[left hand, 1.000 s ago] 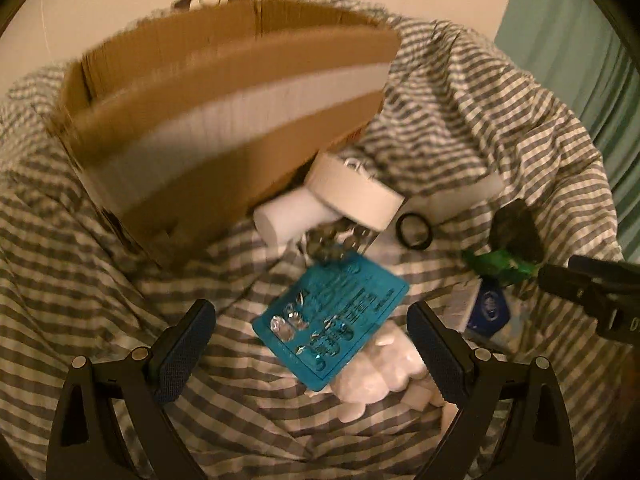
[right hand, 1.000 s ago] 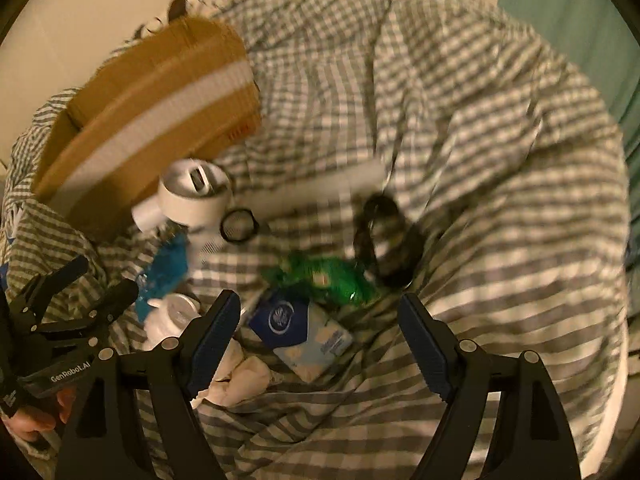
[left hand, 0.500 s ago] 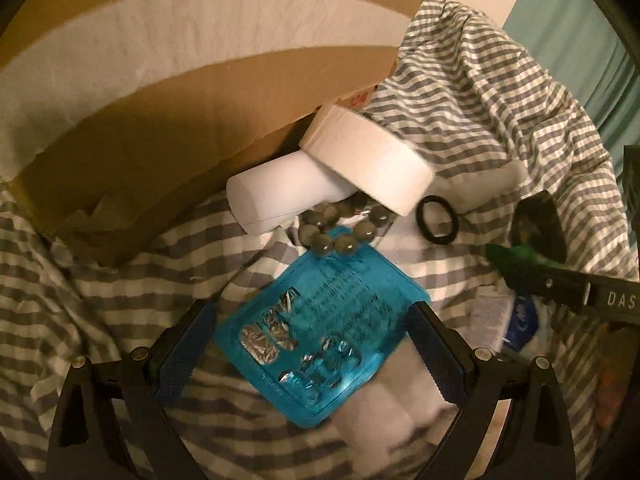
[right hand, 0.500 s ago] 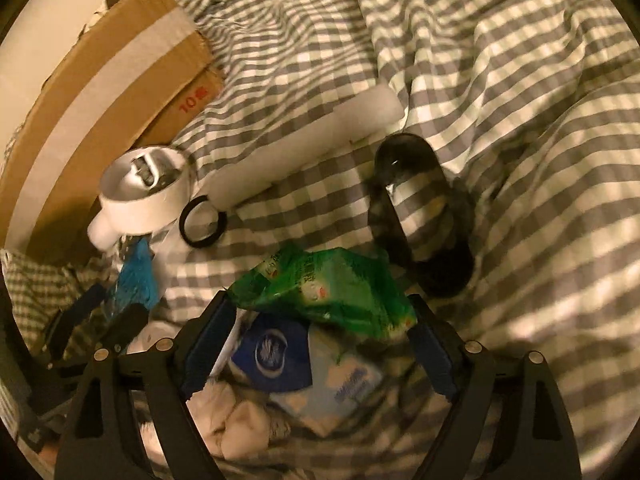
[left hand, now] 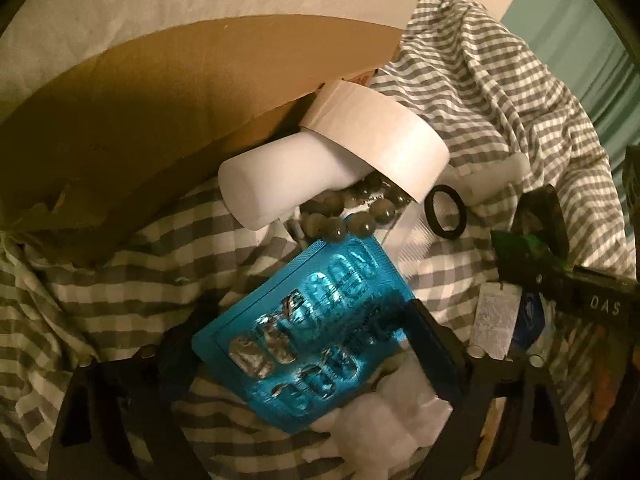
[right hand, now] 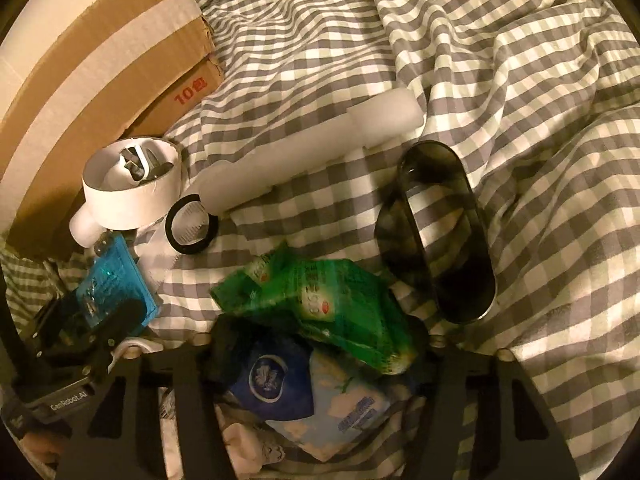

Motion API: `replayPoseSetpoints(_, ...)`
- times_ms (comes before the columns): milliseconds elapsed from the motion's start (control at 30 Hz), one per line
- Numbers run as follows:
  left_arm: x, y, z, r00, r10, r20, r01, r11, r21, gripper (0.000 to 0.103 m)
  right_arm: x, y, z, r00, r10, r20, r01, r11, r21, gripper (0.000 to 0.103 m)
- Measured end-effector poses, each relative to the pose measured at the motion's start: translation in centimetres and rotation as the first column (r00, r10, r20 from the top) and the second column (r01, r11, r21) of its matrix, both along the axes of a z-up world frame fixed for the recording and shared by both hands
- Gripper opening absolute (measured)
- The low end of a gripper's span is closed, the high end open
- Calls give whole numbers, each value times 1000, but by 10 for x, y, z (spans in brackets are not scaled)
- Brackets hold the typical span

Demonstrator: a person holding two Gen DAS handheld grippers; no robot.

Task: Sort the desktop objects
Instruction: 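Grasp the blue blister pack with left tool while right tool grasps green snack bag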

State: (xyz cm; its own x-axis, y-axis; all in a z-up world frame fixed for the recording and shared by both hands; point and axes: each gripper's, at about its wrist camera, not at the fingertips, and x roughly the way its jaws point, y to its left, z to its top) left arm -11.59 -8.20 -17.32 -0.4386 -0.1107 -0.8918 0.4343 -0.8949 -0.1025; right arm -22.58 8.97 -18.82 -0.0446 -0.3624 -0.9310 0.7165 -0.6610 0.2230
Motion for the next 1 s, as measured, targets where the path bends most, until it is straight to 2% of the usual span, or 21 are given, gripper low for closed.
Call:
replayPoseSetpoints(200, 4, 3, 11, 1000, -29, 8, 29, 999, -36, 72, 7, 10, 9, 999, 1, -36, -1, 1000, -14, 55)
replayPoseSetpoints(367, 8, 1, 11, 998, -50, 26, 51, 998, -28, 73, 10, 21, 12, 1000, -3, -28, 2, 1000, -29, 55)
replayPoseSetpoints(433, 4, 0, 8, 996, -78, 51, 78, 997, -9, 83, 5, 17, 15, 1000, -6, -21, 5, 999, -35, 55)
replayPoseSetpoints(567, 5, 0, 6, 988, -136, 73, 139, 990, -26, 82, 6, 16, 13, 1000, -9, -13, 8, 999, -39, 55)
replayPoseSetpoints(633, 10, 3, 4, 984, -155, 88, 157, 988, -11, 68, 6, 16, 14, 1000, -6, -16, 5, 999, -37, 55)
replayPoseSetpoints(700, 13, 5, 4, 984, -152, 96, 153, 988, -8, 63, 9, 16, 15, 1000, -2, -20, 1, 999, -36, 55)
replayPoseSetpoints(733, 14, 7, 5, 984, -153, 94, 155, 988, -14, 54, 9, 14, 15, 1000, 0, -21, 0, 999, -36, 55)
replayPoseSetpoints(800, 17, 10, 9, 984, -156, 91, 158, 987, -24, 49, 9, 9, 13, 1000, 1, -24, -2, 999, -36, 55)
replayPoseSetpoints(833, 19, 12, 11, 984, -158, 84, 161, 987, -27, 36, 8, 6, 12, 1000, 1, -25, -2, 999, -37, 55)
replayPoseSetpoints(900, 23, 15, 18, 985, -163, 61, 165, 986, -24, 32, 7, 5, 13, 1000, 0, -25, -1, 999, -38, 55)
replayPoseSetpoints(1000, 30, 22, 29, 983, -184, 10, 184, 983, -8, 18, 7, 5, 14, 1000, -1, -30, -1, 999, -40, 55)
